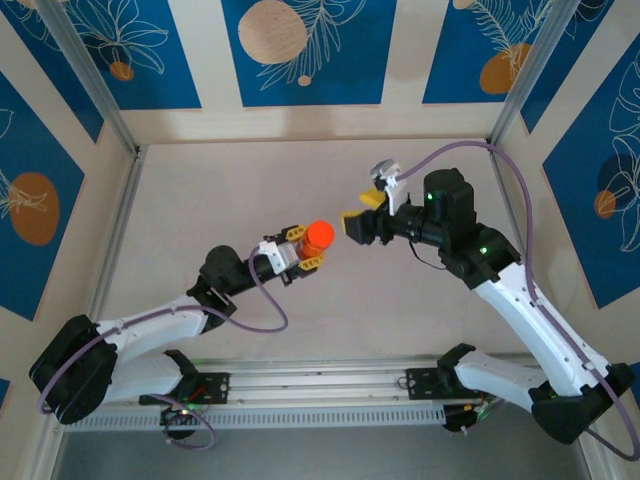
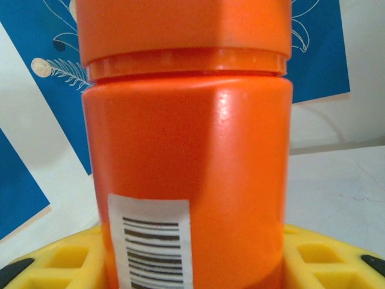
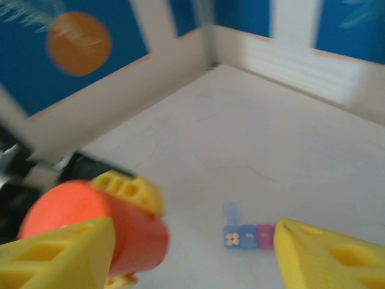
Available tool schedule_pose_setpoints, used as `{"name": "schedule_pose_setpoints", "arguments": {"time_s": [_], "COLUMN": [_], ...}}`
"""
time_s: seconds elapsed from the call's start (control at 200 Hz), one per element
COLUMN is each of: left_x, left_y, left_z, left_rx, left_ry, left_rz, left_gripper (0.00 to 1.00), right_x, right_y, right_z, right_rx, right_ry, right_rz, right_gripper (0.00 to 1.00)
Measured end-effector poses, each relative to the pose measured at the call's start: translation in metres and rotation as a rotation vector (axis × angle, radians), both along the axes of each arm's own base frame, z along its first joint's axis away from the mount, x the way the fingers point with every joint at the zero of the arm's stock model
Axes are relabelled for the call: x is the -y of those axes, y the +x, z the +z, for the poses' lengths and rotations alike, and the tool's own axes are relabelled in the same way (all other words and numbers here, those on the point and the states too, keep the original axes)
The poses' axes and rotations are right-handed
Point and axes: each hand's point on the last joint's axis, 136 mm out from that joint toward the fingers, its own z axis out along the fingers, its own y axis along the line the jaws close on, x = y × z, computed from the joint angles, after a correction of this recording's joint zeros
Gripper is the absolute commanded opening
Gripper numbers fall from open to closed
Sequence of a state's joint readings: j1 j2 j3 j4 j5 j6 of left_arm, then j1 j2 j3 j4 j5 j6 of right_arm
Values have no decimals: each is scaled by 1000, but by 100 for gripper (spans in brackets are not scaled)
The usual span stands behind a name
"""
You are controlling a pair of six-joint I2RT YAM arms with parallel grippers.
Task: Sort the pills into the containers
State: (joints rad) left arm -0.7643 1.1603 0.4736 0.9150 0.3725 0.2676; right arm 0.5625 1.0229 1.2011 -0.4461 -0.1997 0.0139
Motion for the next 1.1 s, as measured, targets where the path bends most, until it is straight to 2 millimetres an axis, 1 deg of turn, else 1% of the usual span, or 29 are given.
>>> {"name": "schedule_pose_setpoints", "arguments": {"time_s": [0.03,0.16,0.26,0.375,0.495,0.77,1.005,1.055,1.095], "left_x": [0,2,4,6,6,9,12,12,12], "left_y": [-1,-6,-10,-14,-16,-17,-17,-18,-18], "left_z": [0,1,0,-1,-2,-3,-6,-6,-6], "left_rx": [0,1,-1,-9,-15,-20,-29,-30,-30], "left_ry": [-1,-4,-1,3,5,9,14,14,14], "left_rz": [-5,-35,-65,-92,-104,-120,-136,-137,-140], "left_gripper": [0,0,0,0,0,0,0,0,0], "right_x": [-4,-18,-25,-33,-39,-45,-51,-52,-53], "right_y": [-9,-39,-49,-47,-44,-63,-60,-60,-59], "right_z": [0,-2,-5,-6,-8,-14,-25,-28,-29], "right_rx": [35,173,254,300,326,356,338,335,333], "right_ry": [-17,-58,-71,-90,-104,-105,-126,-132,-138], "right_rz": [71,325,455,540,592,697,717,718,717], "right_gripper": [78,79,79,79,77,71,68,65,60]}}
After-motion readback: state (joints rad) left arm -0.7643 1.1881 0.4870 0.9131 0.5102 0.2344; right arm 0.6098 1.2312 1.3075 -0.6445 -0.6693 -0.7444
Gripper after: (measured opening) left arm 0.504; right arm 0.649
